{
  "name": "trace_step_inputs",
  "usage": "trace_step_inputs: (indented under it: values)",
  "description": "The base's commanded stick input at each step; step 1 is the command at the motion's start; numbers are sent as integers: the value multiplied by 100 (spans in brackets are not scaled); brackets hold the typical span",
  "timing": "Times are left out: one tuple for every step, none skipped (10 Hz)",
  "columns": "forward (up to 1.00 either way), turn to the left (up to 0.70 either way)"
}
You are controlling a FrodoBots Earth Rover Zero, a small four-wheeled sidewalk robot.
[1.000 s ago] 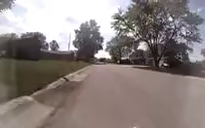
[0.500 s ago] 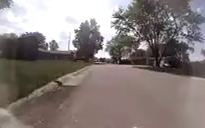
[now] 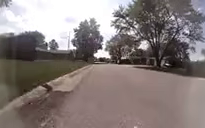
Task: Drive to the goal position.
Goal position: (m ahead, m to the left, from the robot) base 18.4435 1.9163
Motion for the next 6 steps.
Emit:
trace_step_inputs:
  values:
    - [100,0]
    - [100,0]
    - [100,0]
    - [100,0]
    - [100,0]
    - [100,2]
